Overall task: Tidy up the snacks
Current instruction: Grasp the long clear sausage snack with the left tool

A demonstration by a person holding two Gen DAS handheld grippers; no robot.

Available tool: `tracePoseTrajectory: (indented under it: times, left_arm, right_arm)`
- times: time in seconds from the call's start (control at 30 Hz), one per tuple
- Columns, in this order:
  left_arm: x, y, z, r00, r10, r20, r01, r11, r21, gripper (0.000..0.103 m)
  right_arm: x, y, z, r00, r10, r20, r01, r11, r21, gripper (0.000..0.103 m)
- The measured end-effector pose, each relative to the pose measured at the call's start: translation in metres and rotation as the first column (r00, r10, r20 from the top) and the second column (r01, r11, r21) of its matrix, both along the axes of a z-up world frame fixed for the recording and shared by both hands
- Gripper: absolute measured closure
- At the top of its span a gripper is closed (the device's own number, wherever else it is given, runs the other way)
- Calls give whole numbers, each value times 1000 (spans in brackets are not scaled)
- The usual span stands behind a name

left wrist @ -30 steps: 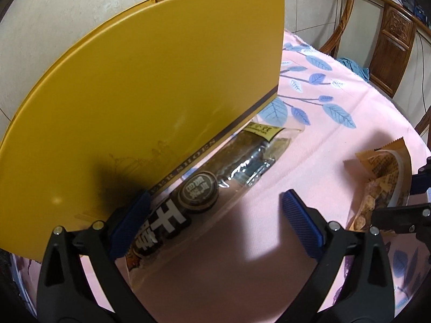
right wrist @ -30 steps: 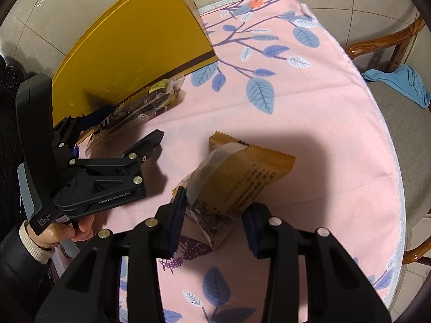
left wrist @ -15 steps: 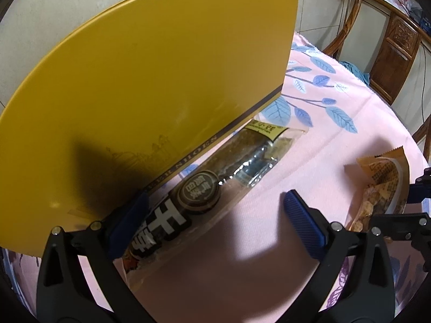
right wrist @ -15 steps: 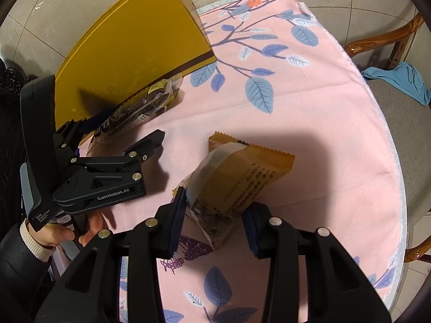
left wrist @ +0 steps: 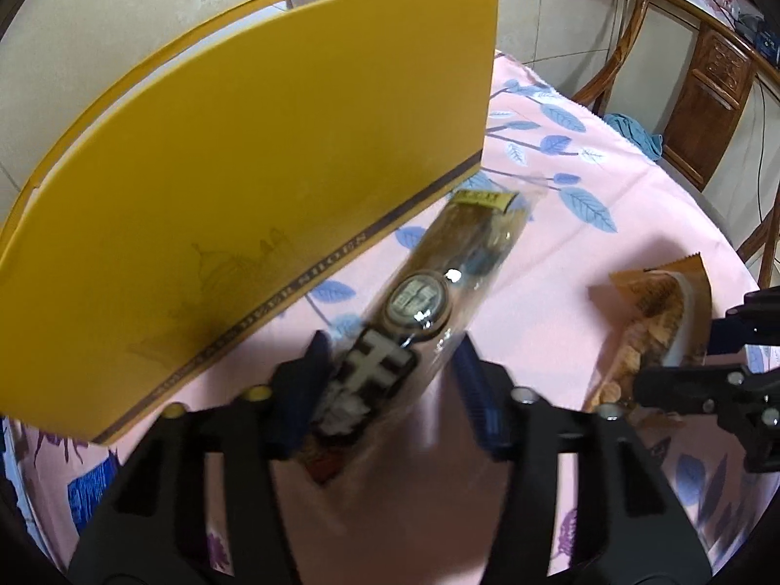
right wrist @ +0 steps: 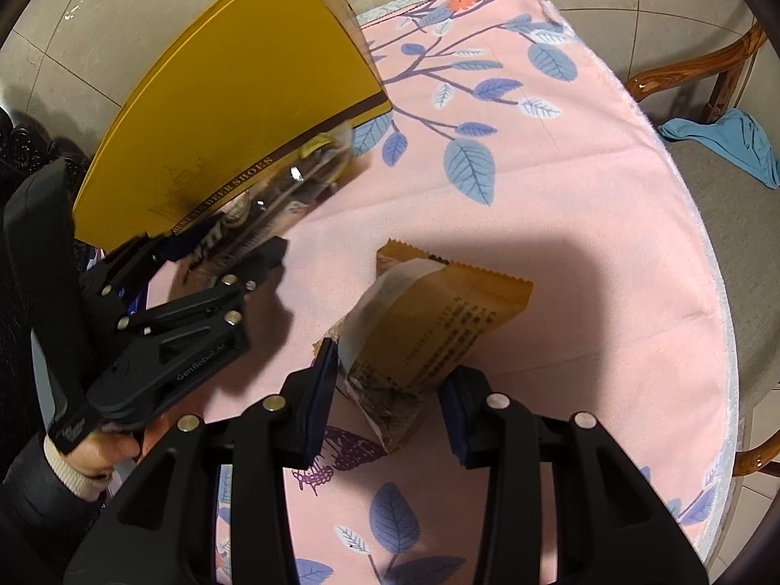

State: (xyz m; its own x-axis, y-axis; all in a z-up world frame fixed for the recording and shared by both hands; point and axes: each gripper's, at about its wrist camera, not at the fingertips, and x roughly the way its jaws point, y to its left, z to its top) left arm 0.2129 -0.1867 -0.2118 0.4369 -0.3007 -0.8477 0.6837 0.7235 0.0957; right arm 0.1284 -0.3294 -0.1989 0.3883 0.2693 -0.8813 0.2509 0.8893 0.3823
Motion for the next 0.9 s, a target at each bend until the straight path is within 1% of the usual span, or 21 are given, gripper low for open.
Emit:
tracePoseTrajectory:
  times: [0.07, 0.1, 0.17, 0.2, 0.23, 0.27, 0.33, 0.4, 0.47, 0.53, 0.6, 0.67, 0.7, 0.77, 0.83, 0.9]
  left_arm:
    - [-4, -1, 0, 1000, -4, 22, 4, 1000, 10, 53]
    - [-6, -3, 0, 999, -12, 45, 11, 1000, 24, 49]
    - [-6, -8, 0, 997, -11, 76, 7, 999, 52, 34]
    - [-4, -10, -1, 996, -5, 93, -2, 997, 71, 12]
    - [-2, -13, -2, 996, -25, 87, 19, 997, 75, 7]
    - [-1, -17, -2, 995, -55, 84, 50, 996, 69, 7]
    - [-3, -26, -2, 987, -104, 120, 95, 992, 77, 7]
    - [-4, -31, -1, 983, -127, 133, 117, 990, 79, 7]
    - [1, -32, -1, 988, -118, 97, 114, 992, 47, 7]
    - [10, -25, -2, 996, -84, 33, 84, 996, -3, 7]
    - [14, -20, -4, 998, -53, -17, 53, 998, -37, 10]
    - [11, -21, -4, 998, -54, -25, 53, 998, -44, 18]
    - [8, -21, -2, 998, -57, -31, 56, 997, -47, 27]
    - [3, -22, 0, 997, -66, -44, 63, 997, -49, 38]
    - [-1, -24, 3, 995, -74, -64, 71, 996, -59, 54]
    - [-6, -27, 5, 995, -78, -63, 75, 996, -48, 62]
  right_arm:
    - [-2, 0, 0, 1000, 0, 4, 0, 1000, 3, 63]
    - [-2, 0, 0, 1000, 2, 5, -2, 1000, 3, 63]
    - [-4, 0, 1, 1000, 3, 6, -3, 1000, 8, 63]
    - [-5, -1, 1, 1000, 2, 6, -2, 1000, 14, 63]
    - [-5, -1, 1, 1000, 2, 5, -2, 1000, 16, 63]
    - [-5, -1, 1, 1000, 3, 5, -4, 1000, 18, 63]
    - [-6, -2, 1, 1000, 8, 5, -9, 1000, 21, 63]
    - [-7, -2, 1, 1000, 9, 7, -9, 1000, 28, 63]
    - [-9, -3, 2, 1000, 4, 7, -4, 999, 35, 63]
    - [-11, -2, 3, 1000, 2, 7, -2, 999, 36, 63]
    - [-13, -2, 4, 1000, 0, 9, 0, 999, 38, 63]
    - [-15, -1, 5, 1000, 0, 9, 0, 999, 38, 63]
    - [-16, -1, 5, 1000, -1, 8, 1, 999, 40, 63]
    - [-17, -3, 5, 1000, -7, 6, 7, 999, 50, 63]
    - [-19, -4, 5, 1000, -12, 3, 12, 998, 60, 63]
    - [-21, -5, 6, 1000, -12, 1, 12, 998, 60, 63]
